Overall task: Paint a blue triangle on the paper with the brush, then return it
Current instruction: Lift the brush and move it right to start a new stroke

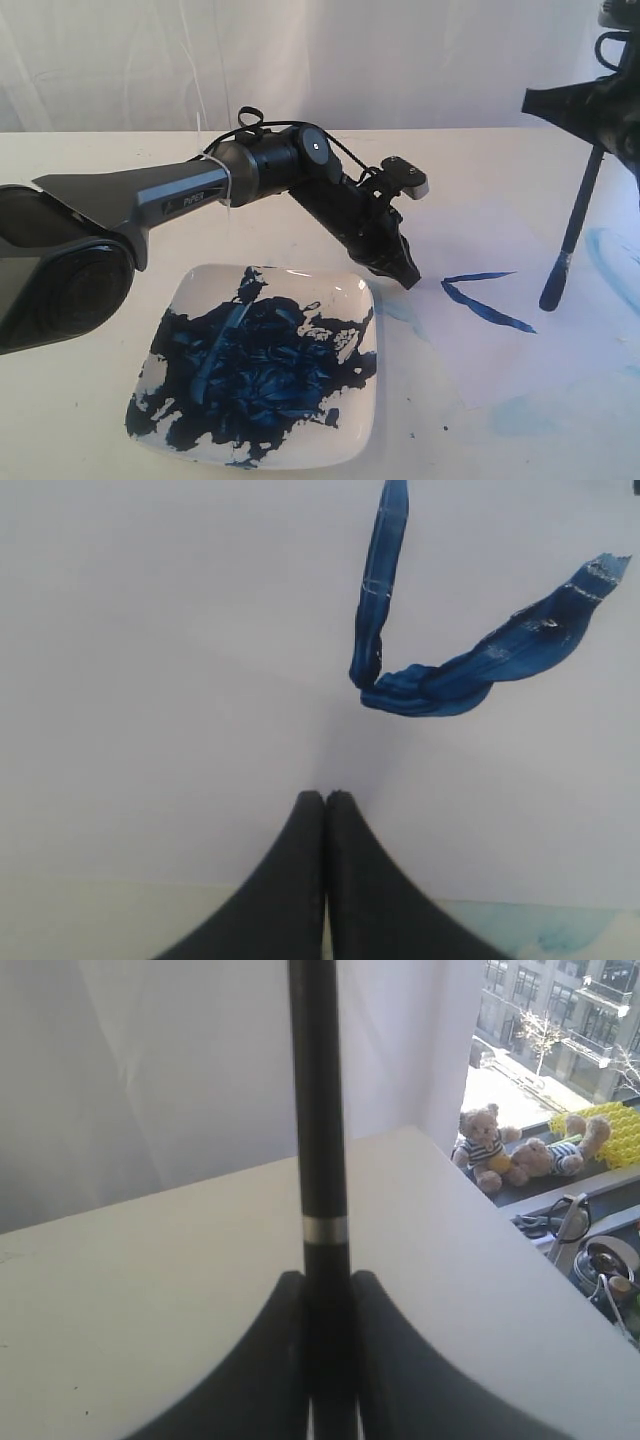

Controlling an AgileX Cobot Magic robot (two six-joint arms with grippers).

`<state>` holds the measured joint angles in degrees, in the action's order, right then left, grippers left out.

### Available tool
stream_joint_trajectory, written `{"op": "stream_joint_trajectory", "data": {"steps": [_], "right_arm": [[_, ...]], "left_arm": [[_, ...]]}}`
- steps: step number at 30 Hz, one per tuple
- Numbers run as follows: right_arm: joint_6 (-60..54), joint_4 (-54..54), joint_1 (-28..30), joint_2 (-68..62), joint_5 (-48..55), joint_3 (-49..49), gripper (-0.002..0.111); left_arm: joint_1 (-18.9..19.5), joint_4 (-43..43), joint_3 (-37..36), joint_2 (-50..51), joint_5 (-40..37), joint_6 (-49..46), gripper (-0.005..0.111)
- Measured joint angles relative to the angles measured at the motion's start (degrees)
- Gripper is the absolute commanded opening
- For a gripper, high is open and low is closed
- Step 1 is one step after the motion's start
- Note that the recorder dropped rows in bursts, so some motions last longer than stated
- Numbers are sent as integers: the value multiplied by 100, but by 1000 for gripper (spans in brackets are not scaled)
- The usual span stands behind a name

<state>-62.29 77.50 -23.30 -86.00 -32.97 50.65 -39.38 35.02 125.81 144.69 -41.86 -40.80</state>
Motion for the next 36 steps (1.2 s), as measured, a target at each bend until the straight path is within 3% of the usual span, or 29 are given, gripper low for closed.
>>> {"op": "stream_joint_trajectory", "data": {"steps": [13,21,29,33,36], "right_arm": [[-86,271,-9,46,103,0,0],[-2467,2083,-9,46,25,550,0],[-2917,2232,214,46,352,1082,0],[-2742,2269,657,46,1118,1094,0],[-2377,2289,1131,46,2313,1094,0]], "left_arm": [[0,0,0,0,0,11,0],[0,0,0,-3,0,11,0],[0,0,0,-3,0,11,0],[0,0,0,-3,-11,11,0],[0,0,0,-3,-11,11,0]]}}
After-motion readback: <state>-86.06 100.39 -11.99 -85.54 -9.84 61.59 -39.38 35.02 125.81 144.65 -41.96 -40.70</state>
